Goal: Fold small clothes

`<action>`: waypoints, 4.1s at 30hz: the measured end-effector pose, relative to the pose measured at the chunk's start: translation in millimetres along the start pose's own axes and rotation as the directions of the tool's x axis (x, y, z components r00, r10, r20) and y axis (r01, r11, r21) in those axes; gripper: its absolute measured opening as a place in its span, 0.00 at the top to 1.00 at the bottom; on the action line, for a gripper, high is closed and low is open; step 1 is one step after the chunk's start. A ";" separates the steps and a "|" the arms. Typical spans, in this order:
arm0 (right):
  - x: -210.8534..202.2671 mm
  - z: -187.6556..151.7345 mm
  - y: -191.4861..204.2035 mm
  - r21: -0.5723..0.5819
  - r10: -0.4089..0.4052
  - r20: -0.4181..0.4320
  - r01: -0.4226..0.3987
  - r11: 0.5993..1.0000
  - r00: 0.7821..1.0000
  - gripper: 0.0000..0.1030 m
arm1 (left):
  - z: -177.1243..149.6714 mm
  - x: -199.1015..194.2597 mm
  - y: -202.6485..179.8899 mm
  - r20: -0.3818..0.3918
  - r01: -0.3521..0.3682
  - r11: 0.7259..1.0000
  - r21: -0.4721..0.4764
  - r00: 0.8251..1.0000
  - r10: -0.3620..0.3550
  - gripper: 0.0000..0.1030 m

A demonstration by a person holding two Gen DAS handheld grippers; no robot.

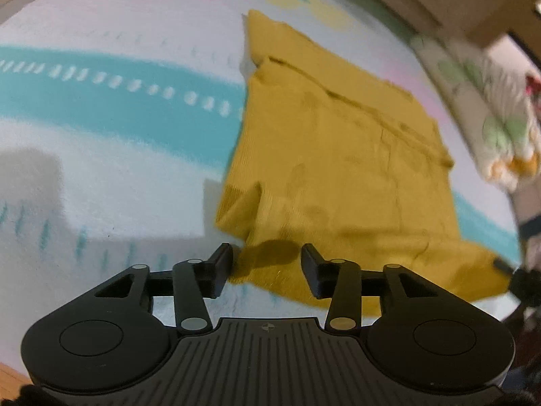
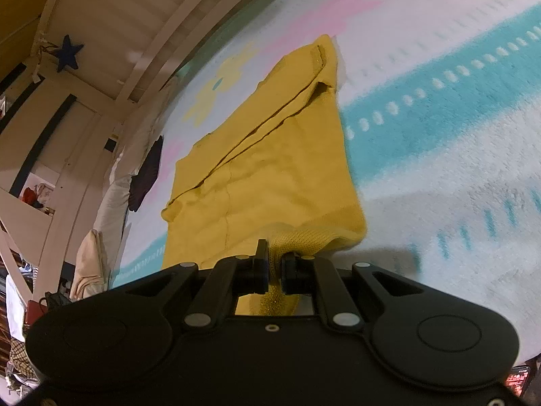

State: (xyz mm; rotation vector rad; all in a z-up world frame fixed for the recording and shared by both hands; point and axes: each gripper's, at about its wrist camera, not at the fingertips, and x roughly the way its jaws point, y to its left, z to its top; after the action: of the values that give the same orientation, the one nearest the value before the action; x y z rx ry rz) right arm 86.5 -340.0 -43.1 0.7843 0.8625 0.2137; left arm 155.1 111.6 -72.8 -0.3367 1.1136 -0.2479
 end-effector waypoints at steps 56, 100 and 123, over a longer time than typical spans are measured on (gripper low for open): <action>158.8 188.3 -13.0 0.184 -0.115 0.167 0.084 0.979 0.979 0.65 | 210.2 81.6 1.1 0.399 0.158 0.961 -0.227 0.915 -0.057 0.63; 213.3 190.1 18.9 -0.314 -0.245 0.264 0.323 0.893 0.933 0.57 | 224.2 142.3 -45.5 0.280 -0.041 0.991 0.128 0.960 0.004 0.57; 250.1 142.4 104.3 -0.732 -0.120 0.010 0.089 0.675 0.993 0.45 | 207.5 153.5 -114.7 0.110 -0.013 0.902 0.432 0.993 -0.039 0.56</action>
State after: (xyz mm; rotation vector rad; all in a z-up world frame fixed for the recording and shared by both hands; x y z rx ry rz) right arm 369.4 -225.0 -64.2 -0.0368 0.7627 0.4425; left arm 404.9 -20.4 -73.5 0.0398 0.9106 -0.4729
